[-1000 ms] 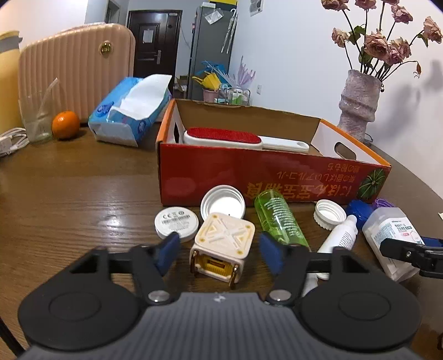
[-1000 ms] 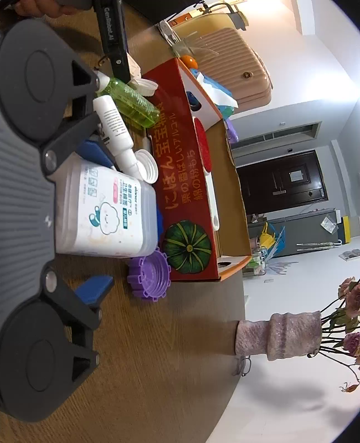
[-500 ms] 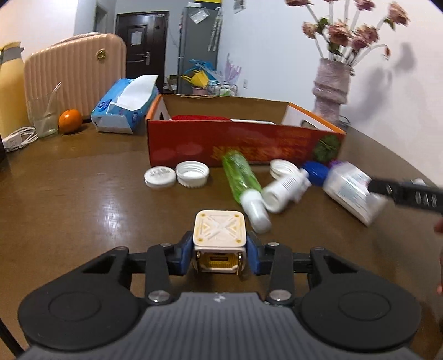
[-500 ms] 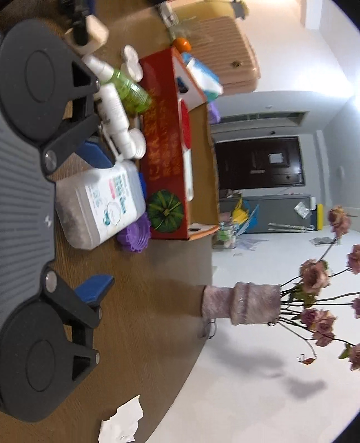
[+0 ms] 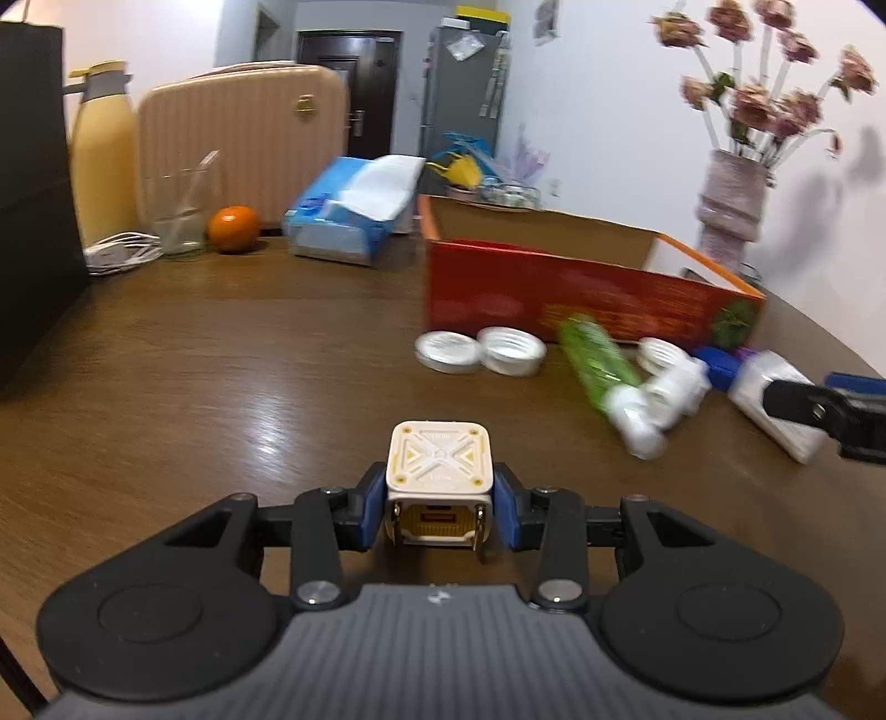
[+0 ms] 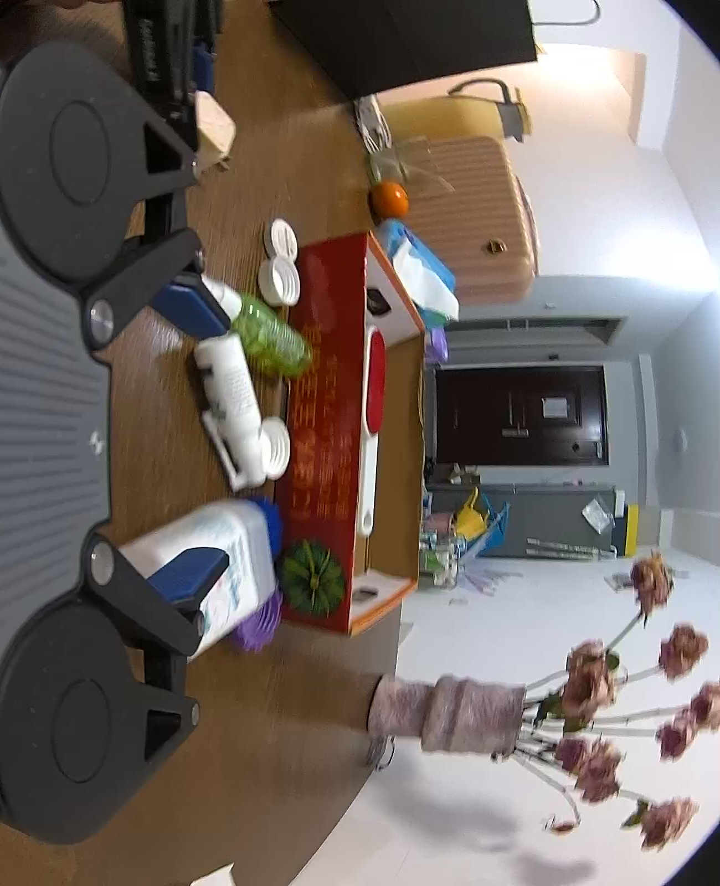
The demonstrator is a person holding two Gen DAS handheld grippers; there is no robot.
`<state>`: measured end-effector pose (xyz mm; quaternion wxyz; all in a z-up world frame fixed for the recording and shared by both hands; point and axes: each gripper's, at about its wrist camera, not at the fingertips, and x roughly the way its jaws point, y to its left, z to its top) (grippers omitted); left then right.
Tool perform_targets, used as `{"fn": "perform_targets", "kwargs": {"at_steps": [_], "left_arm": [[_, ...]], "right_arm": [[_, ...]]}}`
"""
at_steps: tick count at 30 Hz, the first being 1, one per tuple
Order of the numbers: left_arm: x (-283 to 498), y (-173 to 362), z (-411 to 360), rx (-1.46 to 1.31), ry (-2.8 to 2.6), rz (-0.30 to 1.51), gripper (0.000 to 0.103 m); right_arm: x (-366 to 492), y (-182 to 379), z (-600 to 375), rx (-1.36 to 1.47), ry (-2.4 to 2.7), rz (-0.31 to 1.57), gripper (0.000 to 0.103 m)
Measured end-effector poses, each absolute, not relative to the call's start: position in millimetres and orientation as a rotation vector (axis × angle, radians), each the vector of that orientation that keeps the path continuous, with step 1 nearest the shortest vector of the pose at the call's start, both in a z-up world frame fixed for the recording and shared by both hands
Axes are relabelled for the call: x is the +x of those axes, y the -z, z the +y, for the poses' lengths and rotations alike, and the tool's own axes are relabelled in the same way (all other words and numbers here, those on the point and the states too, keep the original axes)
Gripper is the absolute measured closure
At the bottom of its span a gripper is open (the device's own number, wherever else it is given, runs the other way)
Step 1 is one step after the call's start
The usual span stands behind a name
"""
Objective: Organize rigid objects
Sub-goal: 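Hold the cream cube in the left tool while the right tool grasps a white round cap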
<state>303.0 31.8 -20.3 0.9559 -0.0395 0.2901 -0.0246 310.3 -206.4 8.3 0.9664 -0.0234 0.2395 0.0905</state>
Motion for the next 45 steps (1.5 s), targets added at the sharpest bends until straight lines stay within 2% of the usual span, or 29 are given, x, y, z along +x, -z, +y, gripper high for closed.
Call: {"fn": "perform_targets", "kwargs": {"at_steps": [7,13,19,28,29,32,36,43,45], "left_arm": [[333,15,79,-0.128,0.002,0.573,0.063],[351,15,115,-0.182,-0.028,0.561,0.063],[346,20,133,-0.256,0.000,0.572,0.063],[342,20,123,-0.215,0.040,0.562,0.063],[342,20,122,-0.212,0.044,0.561,0.063],[340,20,122,-0.219,0.050,0.557,0.063],[338,20,122,-0.221,0.051,0.552,0.063],[336,20,123,-0.219,0.053,0.547,0.063],[336,20,122,-0.215,0.054,0.548,0.063]], "right_arm": [[350,-13,-154,-0.118,-0.292,0.507,0.022],[394,-13,-96,-0.097,-0.476,0.572,0.030],[427,12,-49,-0.141,-0.500,0.673,0.040],[446,26,-37,-0.173,-0.425,0.667,0.038],[453,28,-35,-0.178,-0.423,0.663,0.040],[452,26,-35,-0.187,-0.427,0.651,0.053],[444,23,-34,-0.227,-0.413,0.639,0.062],[409,17,-47,-0.321,-0.356,0.627,0.064],[398,16,-58,-0.322,-0.313,0.624,0.058]]}}
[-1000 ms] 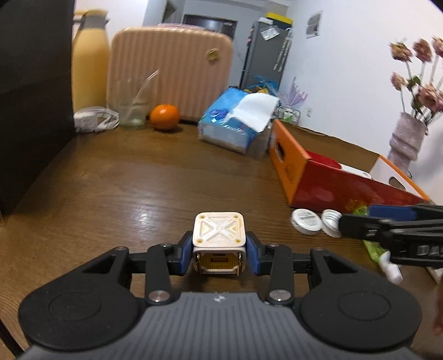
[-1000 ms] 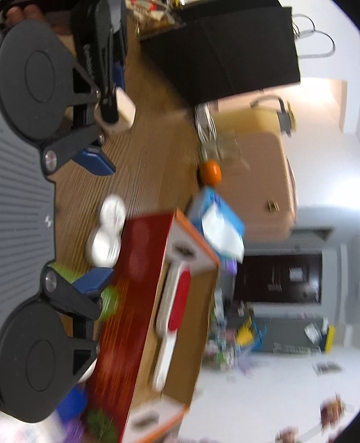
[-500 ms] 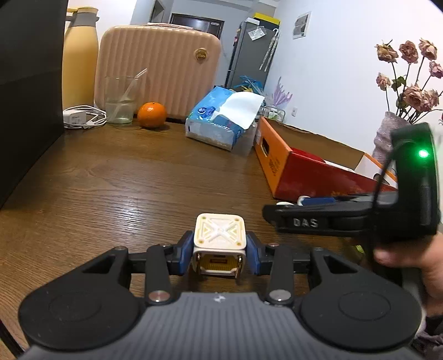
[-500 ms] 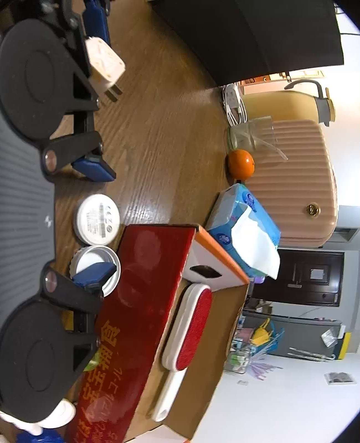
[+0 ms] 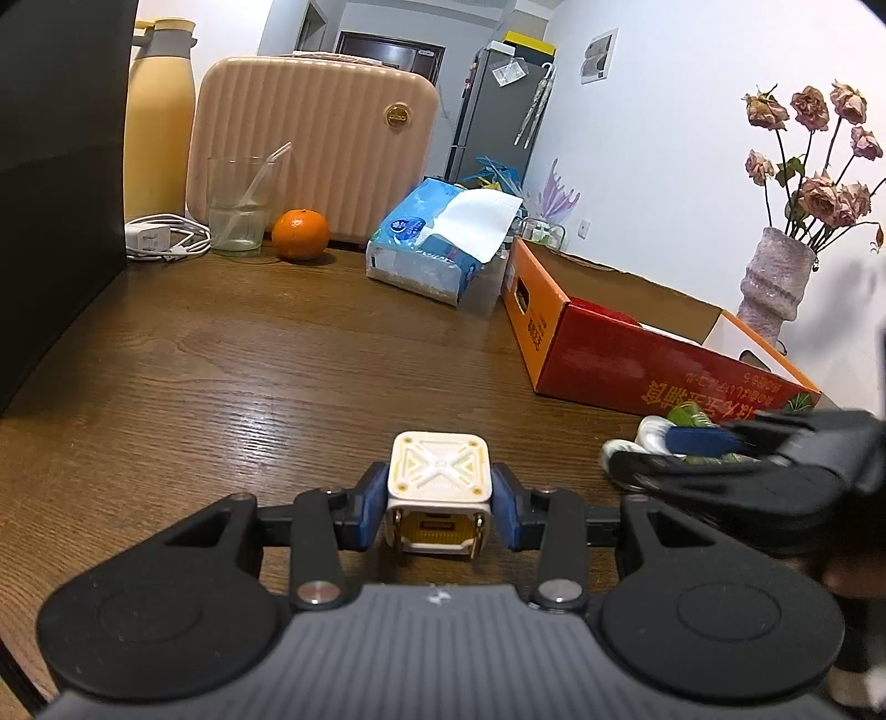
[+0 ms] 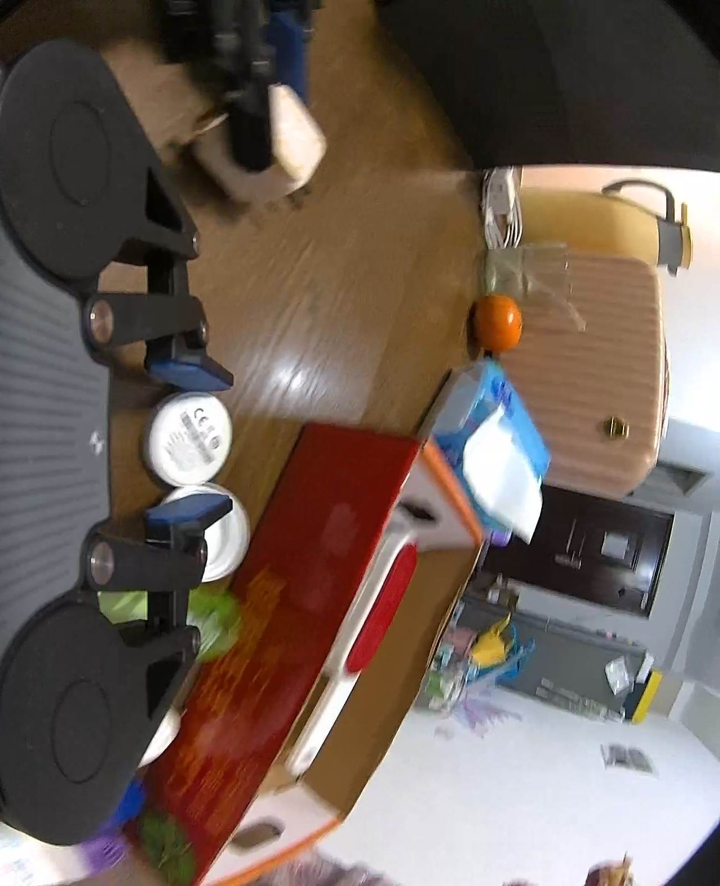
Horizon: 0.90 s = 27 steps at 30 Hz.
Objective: Organize rigid objects
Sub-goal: 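Hold the cream cube in the left tool while the right tool grasps a white round cap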
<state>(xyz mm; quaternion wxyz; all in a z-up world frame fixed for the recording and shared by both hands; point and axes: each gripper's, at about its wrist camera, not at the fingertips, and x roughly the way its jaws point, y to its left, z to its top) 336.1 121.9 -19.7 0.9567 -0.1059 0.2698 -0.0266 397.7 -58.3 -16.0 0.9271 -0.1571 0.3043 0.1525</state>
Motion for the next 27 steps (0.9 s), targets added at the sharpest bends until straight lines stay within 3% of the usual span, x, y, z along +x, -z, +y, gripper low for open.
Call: {"fn": "perform_targets", "kwargs": {"at_steps": [6,18,27], "left_arm": [[336,19,119,-0.204,0.060,0.549,0.063],[338,20,121,-0.208,0.073,0.555,0.063],[338,20,116,-0.185,0.099,0.556,0.064]], "right_arm": [[360,8,-84,-0.244,-0.309,0.613,0.057],[408,25,-75,-0.090,-0.291,0.677,0.061],[391,18,-81,-0.092,-0.313,0.663,0.064]]}}
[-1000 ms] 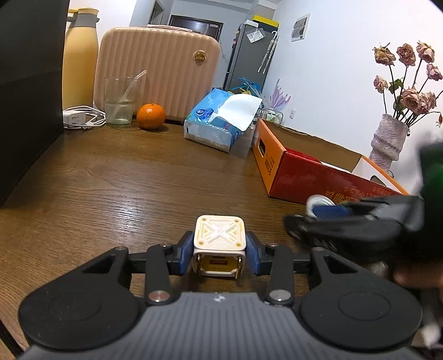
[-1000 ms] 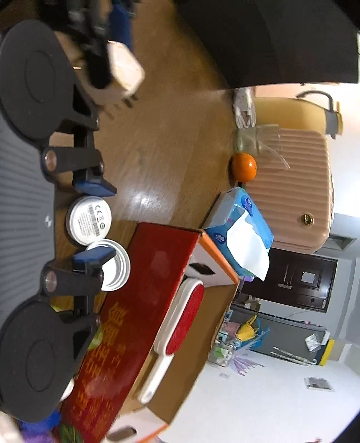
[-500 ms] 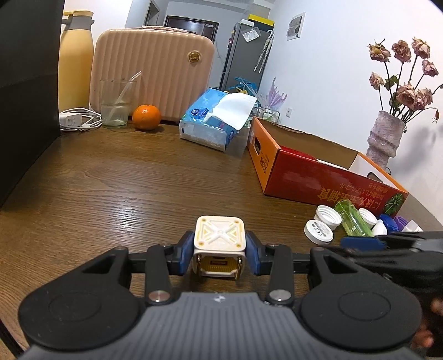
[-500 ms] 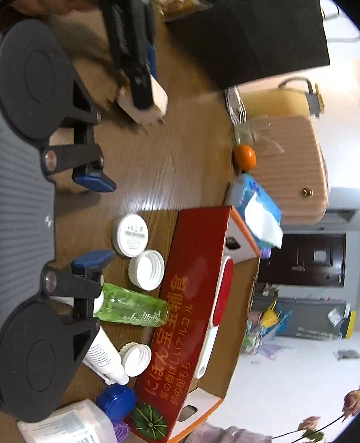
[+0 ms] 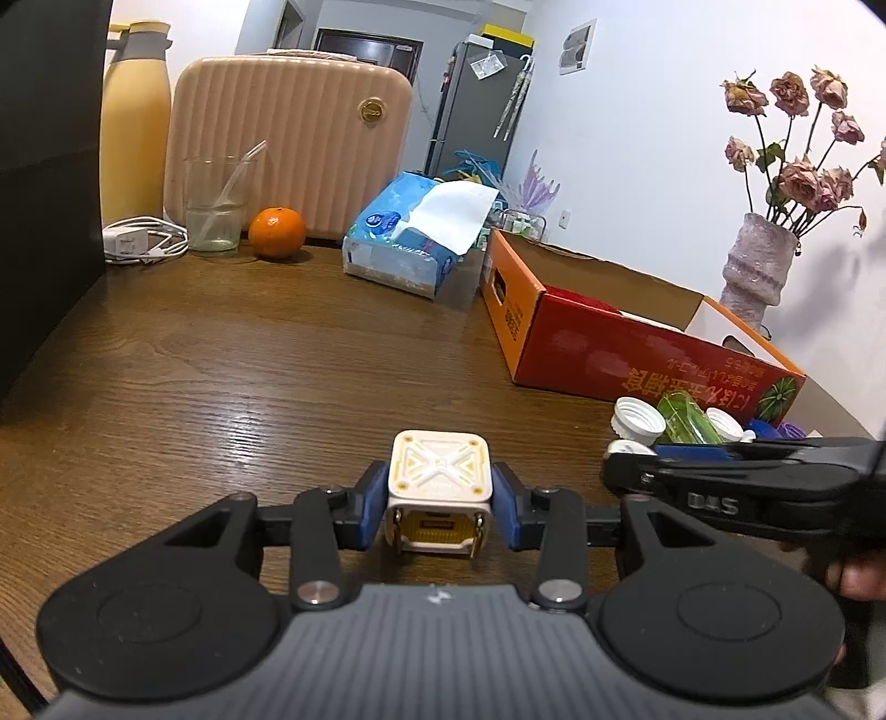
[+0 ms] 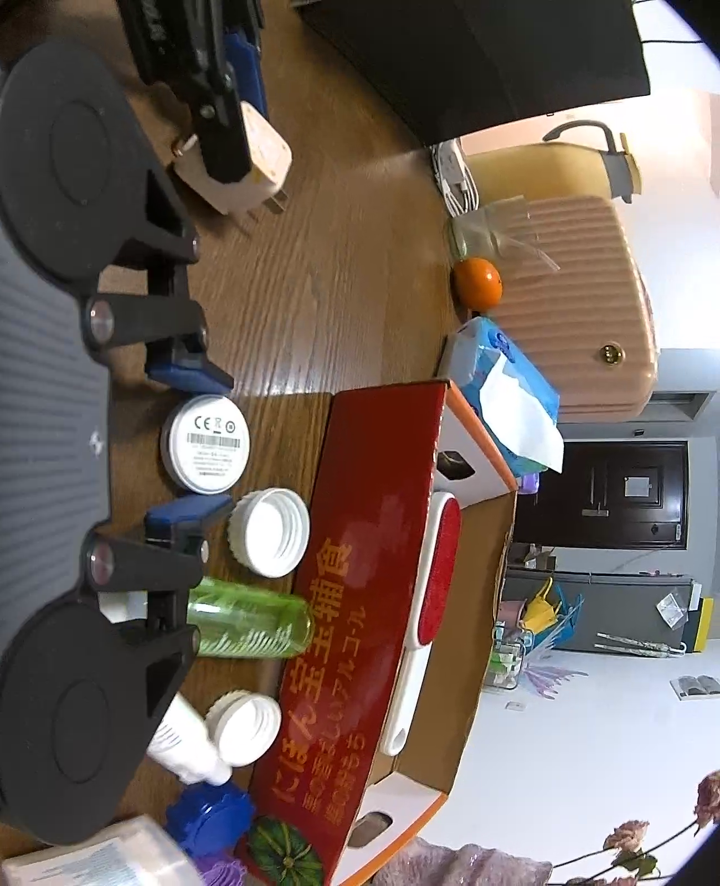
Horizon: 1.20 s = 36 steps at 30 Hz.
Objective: Organize rigid objects
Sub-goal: 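Hold the cream cube in the left tool while the right tool grasps a white round cap, then carry the cream cube and white cap toward the box with both tools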
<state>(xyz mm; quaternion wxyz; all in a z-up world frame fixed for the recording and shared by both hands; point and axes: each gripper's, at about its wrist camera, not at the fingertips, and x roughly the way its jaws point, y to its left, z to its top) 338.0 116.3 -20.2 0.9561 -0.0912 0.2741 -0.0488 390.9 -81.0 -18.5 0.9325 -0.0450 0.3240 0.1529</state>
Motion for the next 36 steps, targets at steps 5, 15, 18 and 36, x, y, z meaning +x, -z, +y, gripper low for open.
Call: {"fn": "perform_targets", "kwargs": {"at_steps": [5,15,18,36], "left_arm": [[314,14,98,-0.116,0.085,0.552,0.064],[240,-22,53,-0.117,0.125,0.501,0.064],[217,-37,36,-0.089,0.133,0.459,0.064],[154,-67,-54,0.025,0.228,0.372,0.064]], "right_arm": [[350,0,-104,-0.111,-0.291,0.609,0.064],[267,-40,-158,-0.070,-0.268,0.492,0.064],[242,-50,-173,-0.055,-0.268,0.451,0.064],[156,-57,-270,0.061,-0.157,0.342,0.064]]}}
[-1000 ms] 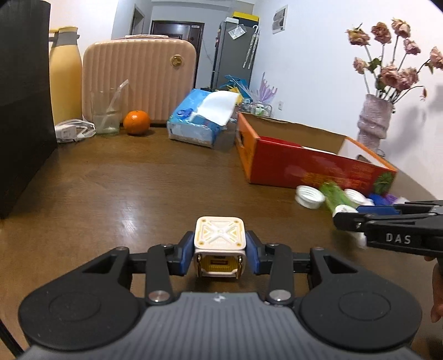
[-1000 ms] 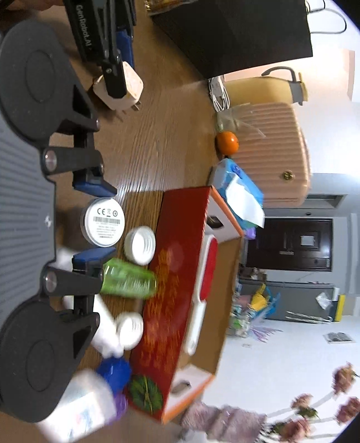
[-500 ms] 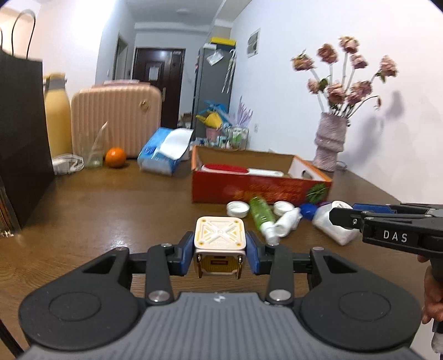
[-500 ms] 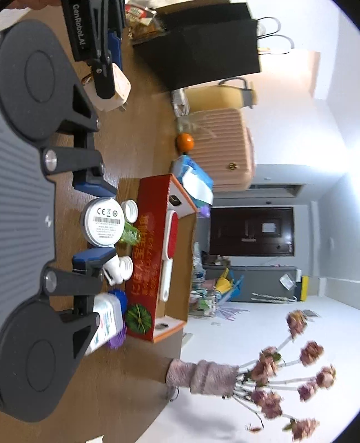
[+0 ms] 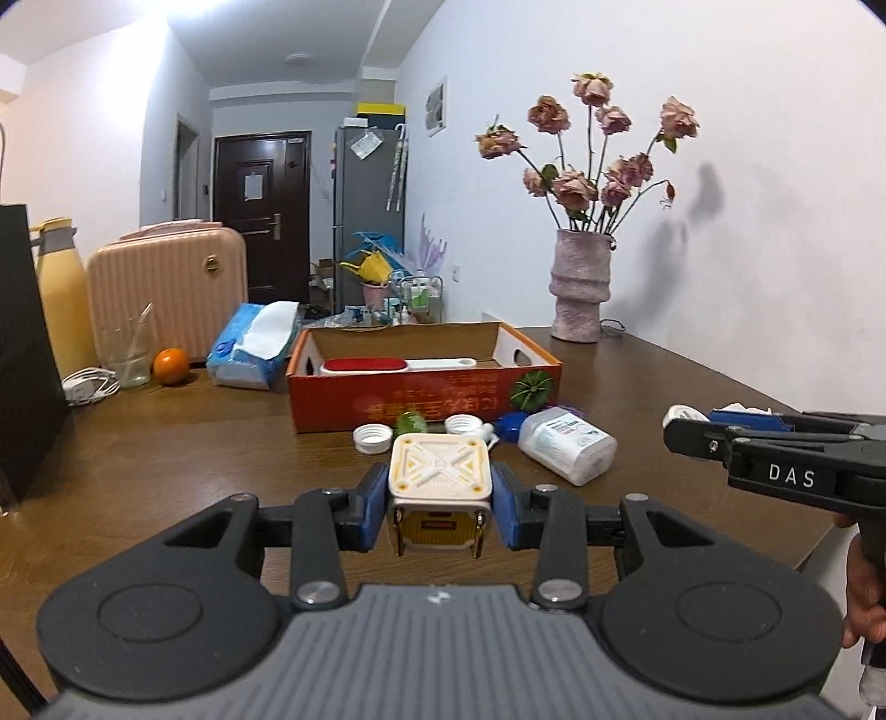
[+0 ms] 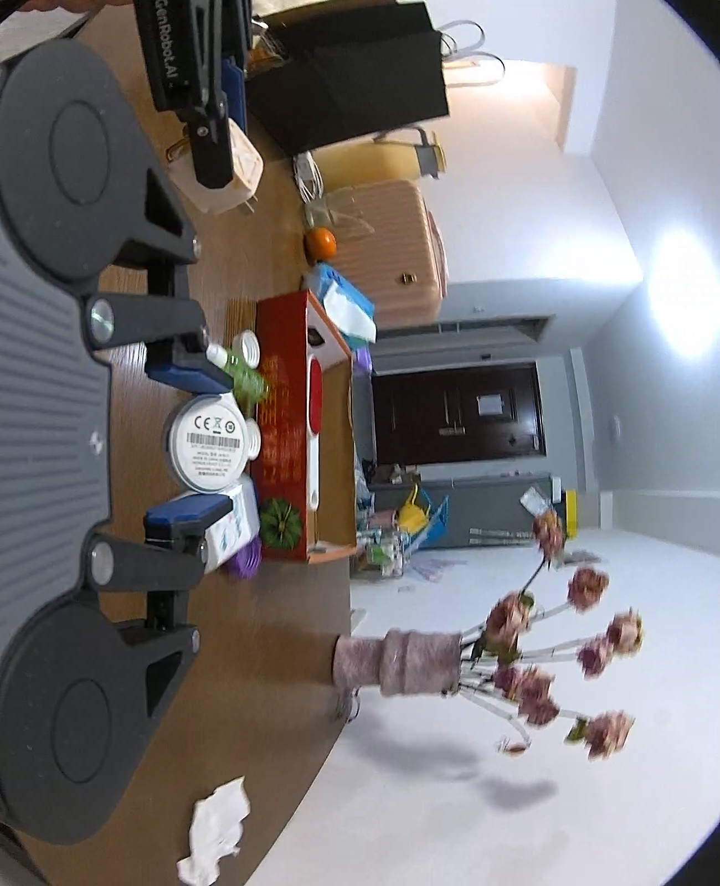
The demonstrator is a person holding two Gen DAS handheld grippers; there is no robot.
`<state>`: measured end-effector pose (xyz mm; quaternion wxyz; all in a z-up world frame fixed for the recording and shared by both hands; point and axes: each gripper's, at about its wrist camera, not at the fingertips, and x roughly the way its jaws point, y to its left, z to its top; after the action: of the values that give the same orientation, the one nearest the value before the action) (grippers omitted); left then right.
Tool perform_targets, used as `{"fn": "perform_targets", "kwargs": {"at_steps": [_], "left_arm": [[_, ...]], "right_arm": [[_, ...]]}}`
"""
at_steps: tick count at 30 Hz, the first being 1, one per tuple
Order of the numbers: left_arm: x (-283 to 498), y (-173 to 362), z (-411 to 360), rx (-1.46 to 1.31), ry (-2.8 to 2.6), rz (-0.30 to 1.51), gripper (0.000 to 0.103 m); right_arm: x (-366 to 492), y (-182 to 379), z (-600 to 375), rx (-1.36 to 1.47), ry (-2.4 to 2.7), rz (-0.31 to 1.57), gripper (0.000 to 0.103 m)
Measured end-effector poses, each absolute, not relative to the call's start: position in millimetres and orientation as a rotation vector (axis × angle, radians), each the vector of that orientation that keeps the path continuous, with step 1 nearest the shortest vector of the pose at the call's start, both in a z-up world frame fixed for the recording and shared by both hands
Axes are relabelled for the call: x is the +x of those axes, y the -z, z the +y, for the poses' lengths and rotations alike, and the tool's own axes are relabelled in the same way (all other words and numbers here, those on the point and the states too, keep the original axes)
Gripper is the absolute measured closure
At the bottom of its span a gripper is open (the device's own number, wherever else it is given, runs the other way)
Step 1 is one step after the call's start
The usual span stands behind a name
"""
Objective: Organize rigid objects
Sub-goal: 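Carry the cream cube and white cap toward the box with both tools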
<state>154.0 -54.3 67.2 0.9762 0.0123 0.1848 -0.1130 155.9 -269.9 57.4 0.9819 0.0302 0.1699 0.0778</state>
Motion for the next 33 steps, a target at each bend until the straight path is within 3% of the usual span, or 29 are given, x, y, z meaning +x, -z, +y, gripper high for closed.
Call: {"fn": "perform_targets", "kwargs": {"at_steps": [18,33], "left_arm": [[276,-85,-68,0.082,0.238,0.354,0.064],[488,-101,-105,0.141,0.381,0.406,0.064]], "right_arm": [[261,-69,-299,0.077,-0.121,0.324,0.064],[515,-74,-304,0.091,-0.227,0.459,0.064]]}}
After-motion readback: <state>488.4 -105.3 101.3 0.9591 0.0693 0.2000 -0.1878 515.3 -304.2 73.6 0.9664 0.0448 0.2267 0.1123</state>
